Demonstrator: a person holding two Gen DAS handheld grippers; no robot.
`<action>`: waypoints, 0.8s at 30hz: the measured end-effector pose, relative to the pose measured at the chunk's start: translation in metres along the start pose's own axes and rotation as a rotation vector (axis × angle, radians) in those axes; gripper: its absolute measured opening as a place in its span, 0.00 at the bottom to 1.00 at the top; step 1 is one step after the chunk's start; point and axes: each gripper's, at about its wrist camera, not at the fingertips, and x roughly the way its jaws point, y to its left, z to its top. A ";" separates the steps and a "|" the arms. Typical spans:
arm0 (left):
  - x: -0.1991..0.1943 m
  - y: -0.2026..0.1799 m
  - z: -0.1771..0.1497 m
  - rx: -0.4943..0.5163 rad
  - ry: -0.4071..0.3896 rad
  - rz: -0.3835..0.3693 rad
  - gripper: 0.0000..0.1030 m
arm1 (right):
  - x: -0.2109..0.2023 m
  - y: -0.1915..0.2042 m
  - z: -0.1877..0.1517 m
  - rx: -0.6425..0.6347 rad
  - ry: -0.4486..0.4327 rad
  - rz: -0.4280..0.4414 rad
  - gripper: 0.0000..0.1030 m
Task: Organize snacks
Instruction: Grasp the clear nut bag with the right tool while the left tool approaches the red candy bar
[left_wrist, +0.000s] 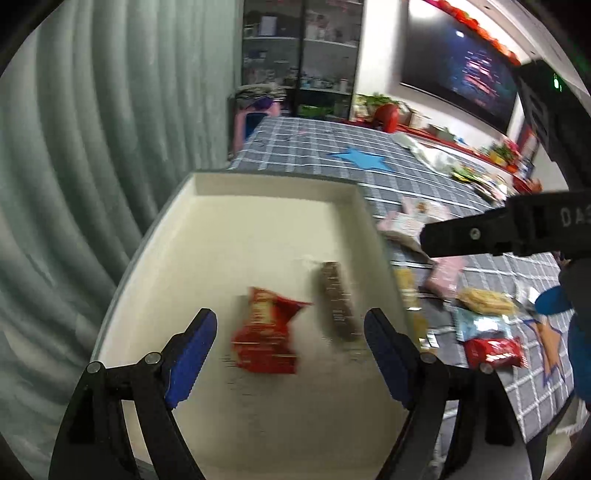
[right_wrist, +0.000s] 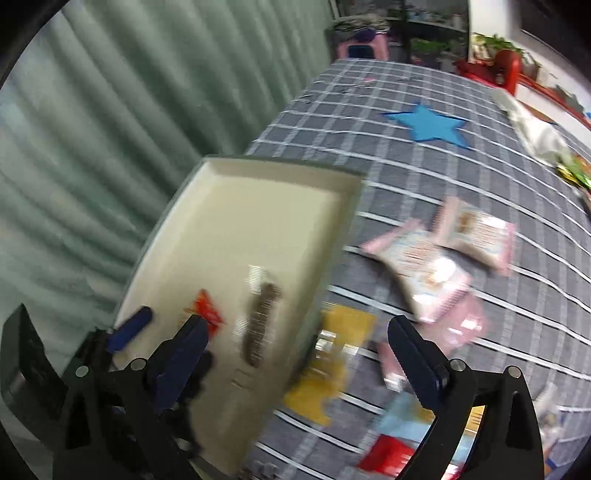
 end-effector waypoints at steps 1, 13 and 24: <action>-0.002 -0.008 0.000 0.023 -0.005 -0.011 0.82 | -0.006 -0.011 -0.005 0.015 -0.011 -0.013 0.95; -0.006 -0.139 -0.012 0.399 0.036 -0.138 0.82 | -0.052 -0.169 -0.098 0.271 0.000 -0.176 0.95; 0.023 -0.210 -0.035 0.725 0.061 -0.172 0.82 | -0.063 -0.203 -0.119 0.210 -0.003 -0.252 0.95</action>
